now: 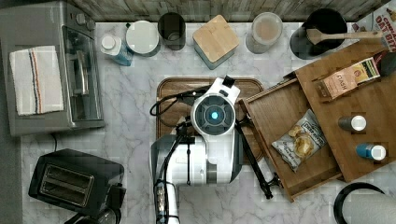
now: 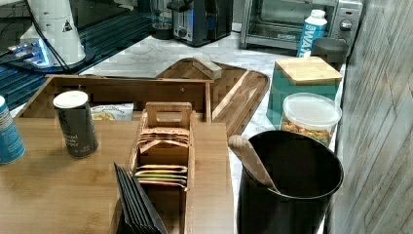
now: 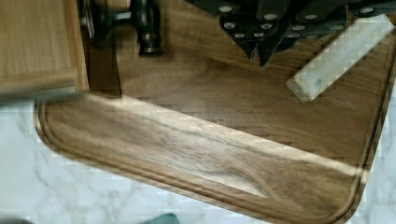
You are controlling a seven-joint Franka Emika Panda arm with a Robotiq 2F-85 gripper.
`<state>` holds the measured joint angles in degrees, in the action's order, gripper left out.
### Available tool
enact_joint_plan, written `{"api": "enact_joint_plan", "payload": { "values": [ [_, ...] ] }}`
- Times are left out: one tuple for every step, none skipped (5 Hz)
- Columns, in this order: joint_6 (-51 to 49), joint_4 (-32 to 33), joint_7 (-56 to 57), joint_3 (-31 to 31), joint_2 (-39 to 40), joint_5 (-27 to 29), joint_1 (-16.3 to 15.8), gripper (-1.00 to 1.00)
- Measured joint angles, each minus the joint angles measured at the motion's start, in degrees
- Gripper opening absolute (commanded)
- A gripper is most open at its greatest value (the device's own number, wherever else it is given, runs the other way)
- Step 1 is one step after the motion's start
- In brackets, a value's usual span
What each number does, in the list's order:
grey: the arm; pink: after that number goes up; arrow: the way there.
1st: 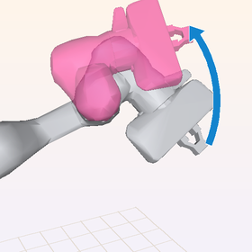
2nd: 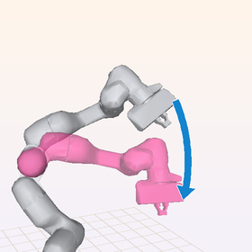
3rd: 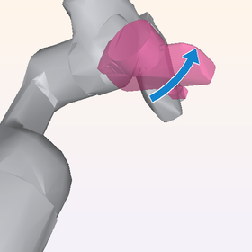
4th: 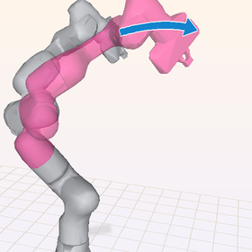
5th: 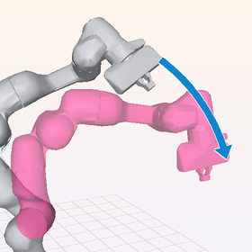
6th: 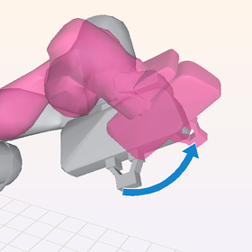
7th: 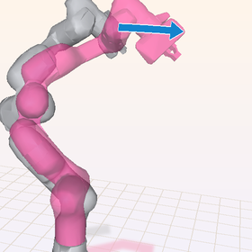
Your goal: Close the drawer.
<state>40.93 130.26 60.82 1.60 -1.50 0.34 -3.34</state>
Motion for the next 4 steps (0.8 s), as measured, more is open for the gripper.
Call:
{"api": "enact_joint_plan", "payload": {
  "values": [
    [1.3, 2.7, 1.5, 0.0, -0.5, -0.1, -0.3, -1.00],
    [4.2, 6.3, 1.5, -0.3, -0.8, -0.5, -0.2, -1.00],
    [7.6, 10.2, 1.5, -0.4, -1.2, -4.2, -0.2, -1.00],
    [7.9, 14.0, 1.5, -0.4, -2.4, -7.5, 0.1, -1.00]
  ]
}}
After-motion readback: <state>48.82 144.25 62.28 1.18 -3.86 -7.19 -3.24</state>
